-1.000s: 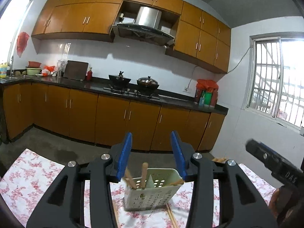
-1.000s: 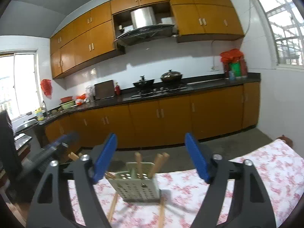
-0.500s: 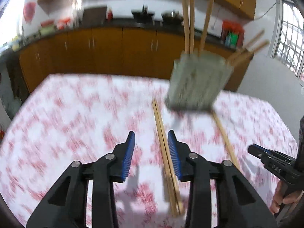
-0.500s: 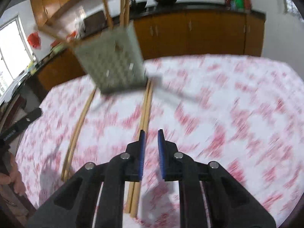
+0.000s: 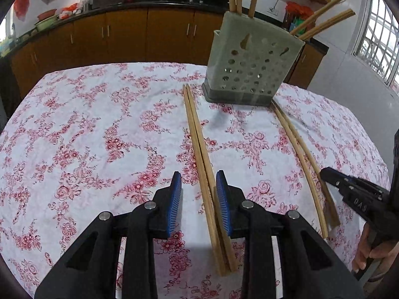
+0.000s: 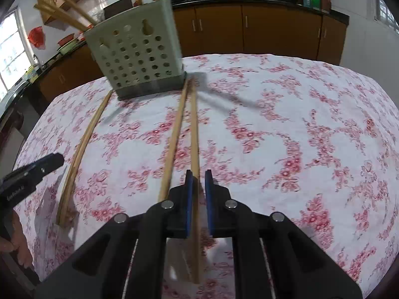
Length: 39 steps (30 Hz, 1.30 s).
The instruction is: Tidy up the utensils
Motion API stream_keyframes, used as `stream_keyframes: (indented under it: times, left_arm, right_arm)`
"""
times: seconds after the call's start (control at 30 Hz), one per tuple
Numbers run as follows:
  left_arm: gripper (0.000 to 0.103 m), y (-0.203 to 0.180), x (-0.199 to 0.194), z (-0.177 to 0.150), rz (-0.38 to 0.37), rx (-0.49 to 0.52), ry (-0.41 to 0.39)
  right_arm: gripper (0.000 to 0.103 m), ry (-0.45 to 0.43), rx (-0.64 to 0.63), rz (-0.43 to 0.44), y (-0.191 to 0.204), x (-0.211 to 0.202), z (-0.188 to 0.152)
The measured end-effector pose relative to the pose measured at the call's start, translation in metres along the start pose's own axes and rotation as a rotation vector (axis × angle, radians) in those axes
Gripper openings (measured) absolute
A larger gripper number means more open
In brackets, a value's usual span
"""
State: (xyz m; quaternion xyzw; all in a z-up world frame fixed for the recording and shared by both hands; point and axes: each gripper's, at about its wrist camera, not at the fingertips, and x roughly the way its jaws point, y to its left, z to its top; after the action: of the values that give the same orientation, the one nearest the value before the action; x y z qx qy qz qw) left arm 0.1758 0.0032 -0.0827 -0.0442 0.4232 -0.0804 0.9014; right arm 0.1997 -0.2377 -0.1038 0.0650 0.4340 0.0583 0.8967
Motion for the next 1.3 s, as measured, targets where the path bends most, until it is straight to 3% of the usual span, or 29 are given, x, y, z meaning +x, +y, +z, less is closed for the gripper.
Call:
stream_keyframes:
  times: [0.4,0.5,0.87,1.3]
  left_arm:
    - [0.023,-0.002,0.013,-0.005,0.047,0.033,0.046]
    - [0.009,0.000,0.015,-0.006,0.087,0.048,0.043]
    - [0.009,0.047,0.015,0.012,0.142,-0.070,0.020]
    - [0.009,0.045,0.014,0.009,0.139,-0.061,0.003]
  right_arm:
    - [0.012,0.010,-0.015,0.015,0.001,0.000,-0.010]
    - [0.009,0.008,-0.027,0.004,0.000,0.000,-0.008]
    - [0.010,-0.027,0.026,-0.054,-0.023,0.006,0.004]
    - [0.012,-0.028,-0.015,-0.093,-0.015,0.008,0.003]
